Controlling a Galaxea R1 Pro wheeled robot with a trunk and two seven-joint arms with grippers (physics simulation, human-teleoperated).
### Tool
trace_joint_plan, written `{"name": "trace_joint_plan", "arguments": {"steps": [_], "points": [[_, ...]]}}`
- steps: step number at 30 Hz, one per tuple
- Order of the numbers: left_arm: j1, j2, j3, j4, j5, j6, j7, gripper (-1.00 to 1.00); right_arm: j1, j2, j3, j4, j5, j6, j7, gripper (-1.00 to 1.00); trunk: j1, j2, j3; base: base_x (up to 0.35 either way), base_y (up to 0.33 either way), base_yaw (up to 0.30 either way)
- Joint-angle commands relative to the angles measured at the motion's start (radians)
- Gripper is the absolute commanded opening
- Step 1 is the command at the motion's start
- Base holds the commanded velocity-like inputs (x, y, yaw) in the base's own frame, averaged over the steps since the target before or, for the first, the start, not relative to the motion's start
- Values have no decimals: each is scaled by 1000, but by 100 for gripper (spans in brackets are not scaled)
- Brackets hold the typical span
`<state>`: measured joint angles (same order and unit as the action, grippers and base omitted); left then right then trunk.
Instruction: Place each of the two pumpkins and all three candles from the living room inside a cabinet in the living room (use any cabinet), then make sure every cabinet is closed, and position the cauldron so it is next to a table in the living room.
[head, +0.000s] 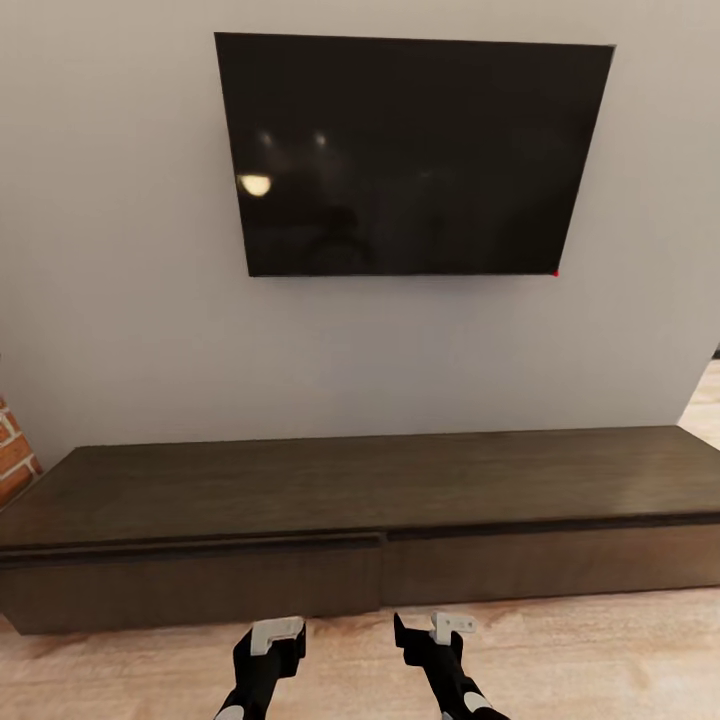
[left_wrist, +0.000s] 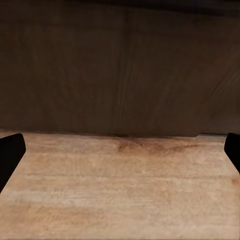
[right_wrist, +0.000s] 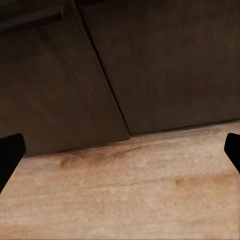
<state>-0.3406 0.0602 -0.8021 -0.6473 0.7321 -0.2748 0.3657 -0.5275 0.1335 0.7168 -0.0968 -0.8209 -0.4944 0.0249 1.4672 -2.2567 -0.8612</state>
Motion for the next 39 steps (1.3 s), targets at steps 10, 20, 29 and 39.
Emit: {"name": "trace_joint_plan", "arguments": {"steps": [10,20,29,39], "points": [[5,15,-10,-74,18,3,6,100,0,-9,-3,0,-27,2,81,100,0,0,-1,-23,-3,2],[15,16,-8,-93,18,7,6,100,-1,-12,-37,-1,-147,15,158,100,0,0,-1,-80,0,0],[106,185,-7,-439,103,167,7,100,-1,-66,-53,-2,-333,154,319,100,0,0,-1,-1,0,0],[133,418,-9,-798,393,365,5,100,-2,-153,-54,-81,-526,287,435,100,0,0,-1,0,0,0]]}}
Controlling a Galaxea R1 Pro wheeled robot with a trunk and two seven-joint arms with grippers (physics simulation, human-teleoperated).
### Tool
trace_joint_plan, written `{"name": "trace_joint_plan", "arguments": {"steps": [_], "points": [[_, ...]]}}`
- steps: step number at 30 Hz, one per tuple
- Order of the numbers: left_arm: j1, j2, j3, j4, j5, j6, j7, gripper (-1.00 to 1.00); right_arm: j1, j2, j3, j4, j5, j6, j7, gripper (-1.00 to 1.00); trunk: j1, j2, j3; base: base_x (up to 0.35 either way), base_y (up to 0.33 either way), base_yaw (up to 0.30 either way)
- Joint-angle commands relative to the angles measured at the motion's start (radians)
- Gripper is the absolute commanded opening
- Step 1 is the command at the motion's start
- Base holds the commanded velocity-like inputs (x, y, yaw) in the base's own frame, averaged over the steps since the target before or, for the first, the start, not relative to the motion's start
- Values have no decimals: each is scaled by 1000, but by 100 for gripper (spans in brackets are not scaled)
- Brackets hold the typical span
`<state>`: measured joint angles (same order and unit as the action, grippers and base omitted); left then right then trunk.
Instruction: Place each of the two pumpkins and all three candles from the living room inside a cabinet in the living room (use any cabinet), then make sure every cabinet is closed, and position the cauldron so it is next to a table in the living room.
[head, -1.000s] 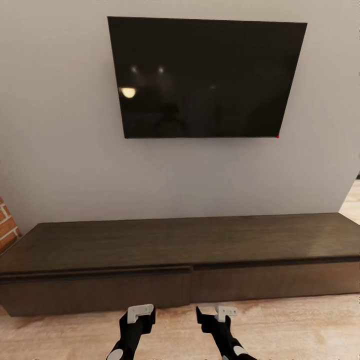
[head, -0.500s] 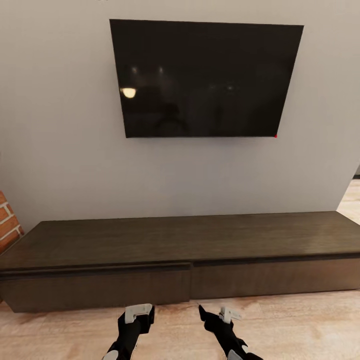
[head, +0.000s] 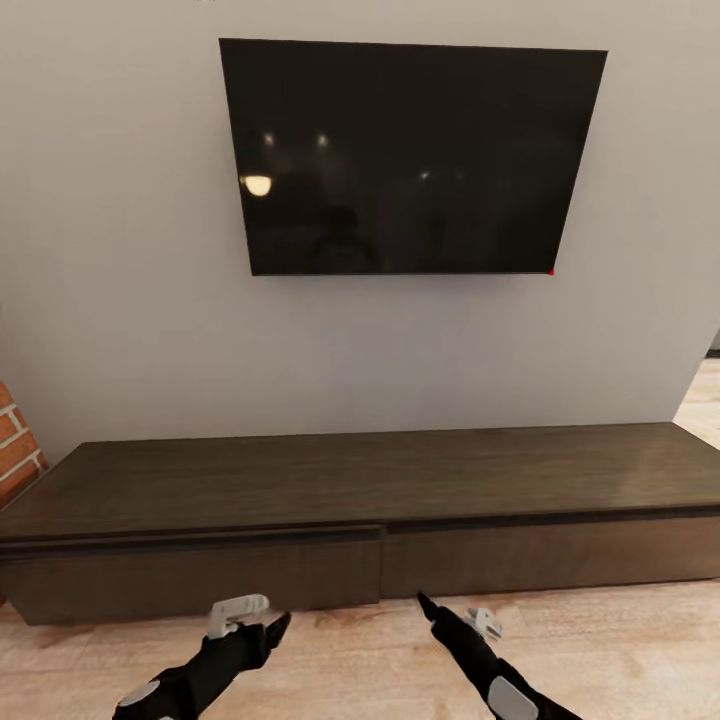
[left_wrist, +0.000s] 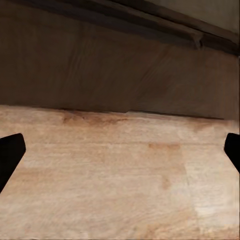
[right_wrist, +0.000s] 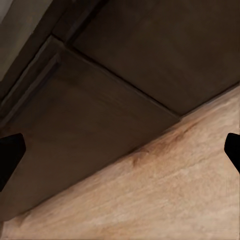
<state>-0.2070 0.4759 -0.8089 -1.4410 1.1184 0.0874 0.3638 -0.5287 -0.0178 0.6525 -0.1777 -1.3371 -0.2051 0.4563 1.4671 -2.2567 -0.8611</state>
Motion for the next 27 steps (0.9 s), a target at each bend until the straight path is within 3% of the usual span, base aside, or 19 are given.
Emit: {"name": "trace_joint_plan", "arguments": {"steps": [1,4,6,8,11,13,15,16,20,25,27], "points": [[-1,24,0,-48,37,31,5,100,-1,-17,10,-14,-26,11,9,100,0,0,-1,0,0,0],[-3,59,13,-101,106,102,0,100,-1,-48,10,-36,-78,34,17,100,0,0,-1,0,0,0],[-7,68,68,-115,167,196,-6,100,-1,-64,10,-42,-114,52,20,100,0,0,-1,0,0,0],[-11,66,168,-121,249,346,-31,100,-1,-74,10,-45,-130,69,21,100,0,0,-1,0,0,0],[-15,65,361,-124,394,620,-116,100,-1,-81,9,-47,-139,85,23,100,0,0,-1,0,0,0],[-16,64,484,-121,463,774,-176,100,-2,-83,9,-51,-141,89,25,100,0,0,-1,0,0,0],[-16,64,572,-117,504,853,-217,100,-2,-90,9,-70,-142,99,32,100,0,0,-1,0,0,0],[-16,64,598,-116,525,872,-233,100,-2,-95,9,-82,-143,111,35,100,0,0,-1,0,0,0],[-16,64,633,-108,614,902,-263,100,-2,-107,9,-118,-176,155,76,100,0,0,-1,0,0,0],[-14,47,632,-102,640,908,-272,100,-2,-135,4,-124,-233,167,94,100,0,0,-1,0,0,0],[-14,41,630,-100,668,908,-274,100,-2,-146,3,-125,-243,186,97,100,0,0,-1,0,0,0]]}}
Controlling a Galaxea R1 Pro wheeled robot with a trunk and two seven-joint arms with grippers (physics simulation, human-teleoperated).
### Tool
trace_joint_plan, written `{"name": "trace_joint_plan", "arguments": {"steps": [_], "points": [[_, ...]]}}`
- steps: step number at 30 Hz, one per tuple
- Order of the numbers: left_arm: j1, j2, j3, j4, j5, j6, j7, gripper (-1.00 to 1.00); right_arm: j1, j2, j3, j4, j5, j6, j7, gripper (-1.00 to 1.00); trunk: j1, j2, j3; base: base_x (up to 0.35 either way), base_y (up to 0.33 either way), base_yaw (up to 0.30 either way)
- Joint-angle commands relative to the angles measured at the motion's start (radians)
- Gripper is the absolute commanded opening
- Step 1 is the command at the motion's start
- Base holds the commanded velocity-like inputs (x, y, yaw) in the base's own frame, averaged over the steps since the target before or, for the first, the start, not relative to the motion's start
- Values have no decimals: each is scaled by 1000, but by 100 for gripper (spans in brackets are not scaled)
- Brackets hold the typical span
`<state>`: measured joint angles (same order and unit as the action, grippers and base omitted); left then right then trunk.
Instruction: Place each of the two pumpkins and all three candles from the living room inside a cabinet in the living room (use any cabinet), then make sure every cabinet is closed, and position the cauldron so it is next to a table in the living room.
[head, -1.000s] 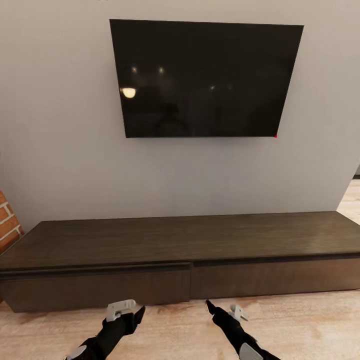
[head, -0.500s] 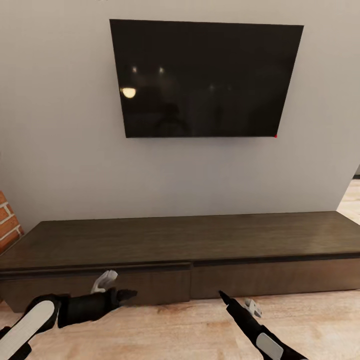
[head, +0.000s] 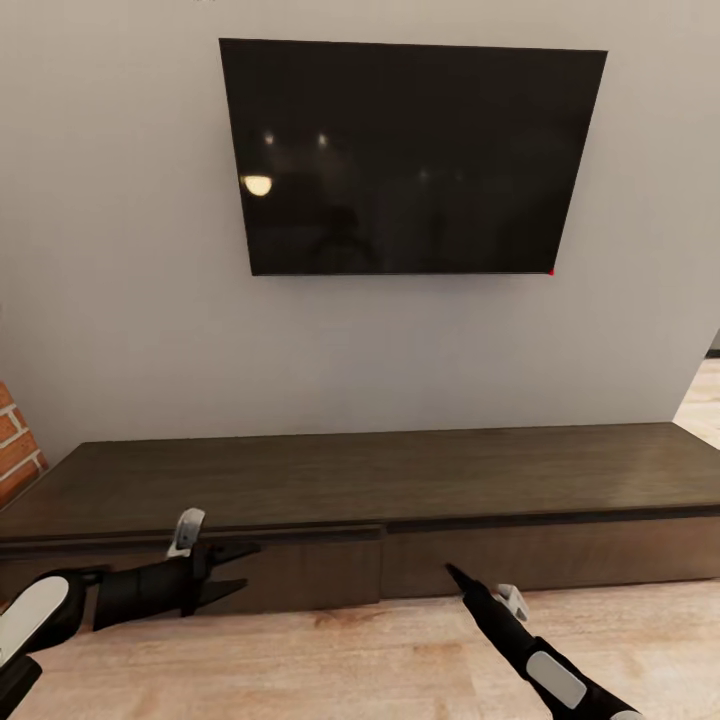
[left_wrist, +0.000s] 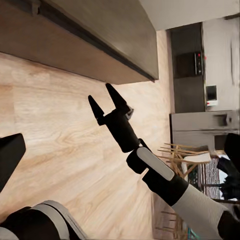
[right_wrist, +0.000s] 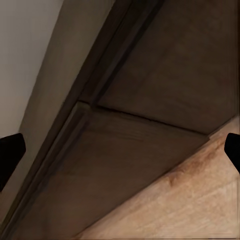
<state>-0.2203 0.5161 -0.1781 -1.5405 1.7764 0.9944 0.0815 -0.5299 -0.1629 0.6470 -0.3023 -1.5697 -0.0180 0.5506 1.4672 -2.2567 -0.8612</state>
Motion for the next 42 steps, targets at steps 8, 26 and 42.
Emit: {"name": "trace_joint_plan", "arguments": {"steps": [8,26,42], "points": [[-1,-20,-104,0,114,2,-61,100,-1,-14,8,11,-73,26,6,100,0,0,-1,7,0,0],[-1,-127,-295,15,-61,1,-120,100,-1,-28,-221,9,-107,138,11,100,0,0,-1,69,0,0],[-1,-128,-305,12,-71,1,-121,100,-1,-42,-387,16,-116,301,45,100,0,0,-1,0,0,0]]}}
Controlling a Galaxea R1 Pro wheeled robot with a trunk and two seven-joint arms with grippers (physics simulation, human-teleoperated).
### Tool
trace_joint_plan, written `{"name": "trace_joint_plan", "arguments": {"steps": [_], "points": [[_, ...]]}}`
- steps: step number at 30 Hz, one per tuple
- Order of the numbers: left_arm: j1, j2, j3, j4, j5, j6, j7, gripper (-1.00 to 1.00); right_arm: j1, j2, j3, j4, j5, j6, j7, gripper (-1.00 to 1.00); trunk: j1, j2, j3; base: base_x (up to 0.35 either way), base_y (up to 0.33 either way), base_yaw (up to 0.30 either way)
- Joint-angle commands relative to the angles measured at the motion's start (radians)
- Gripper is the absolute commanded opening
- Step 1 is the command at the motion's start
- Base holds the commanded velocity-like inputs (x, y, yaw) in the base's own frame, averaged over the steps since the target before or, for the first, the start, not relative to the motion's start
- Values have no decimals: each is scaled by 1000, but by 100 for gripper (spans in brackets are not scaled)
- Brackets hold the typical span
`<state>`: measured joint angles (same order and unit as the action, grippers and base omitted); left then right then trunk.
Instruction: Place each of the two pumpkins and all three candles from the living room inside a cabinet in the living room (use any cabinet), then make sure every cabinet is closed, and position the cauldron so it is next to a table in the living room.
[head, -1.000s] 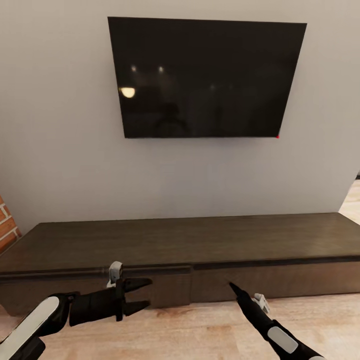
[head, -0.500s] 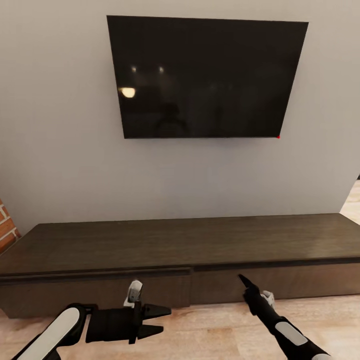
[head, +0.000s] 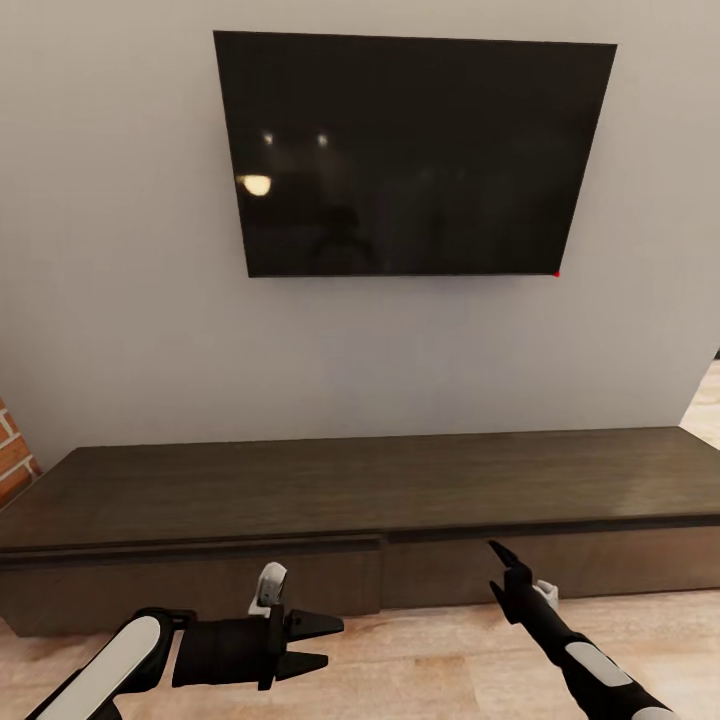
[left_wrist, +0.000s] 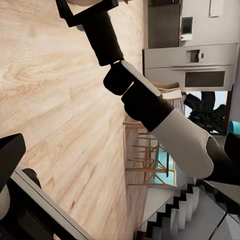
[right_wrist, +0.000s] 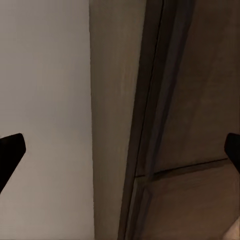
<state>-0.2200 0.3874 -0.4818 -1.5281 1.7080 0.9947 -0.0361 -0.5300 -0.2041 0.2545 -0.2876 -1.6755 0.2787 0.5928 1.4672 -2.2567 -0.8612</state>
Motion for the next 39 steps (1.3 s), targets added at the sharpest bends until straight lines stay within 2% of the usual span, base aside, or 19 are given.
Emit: {"name": "trace_joint_plan", "arguments": {"steps": [1,7,26,31,37,39], "points": [[-1,1,-1,0,-2,1,-4,100,-1,-6,5,1,-10,6,4,100,0,0,-1,0,0,0],[-1,1,-2,0,-3,1,-4,100,-1,-16,3,0,-9,6,7,100,0,0,-1,0,0,0],[0,1,-4,-2,-4,1,-4,100,-1,-17,3,1,-9,-4,7,100,0,0,-1,0,0,0],[0,1,-11,-6,-2,1,-5,100,-1,-17,3,2,-9,-4,7,100,-19,35,15,0,0,0],[0,1,-10,-6,-2,1,-5,100,-1,-17,3,3,-9,-4,5,100,-19,35,15,0,0,0],[0,1,-12,-6,-2,1,-5,100,-1,-17,3,4,-9,-4,4,100,-27,49,21,0,0,0]]}}
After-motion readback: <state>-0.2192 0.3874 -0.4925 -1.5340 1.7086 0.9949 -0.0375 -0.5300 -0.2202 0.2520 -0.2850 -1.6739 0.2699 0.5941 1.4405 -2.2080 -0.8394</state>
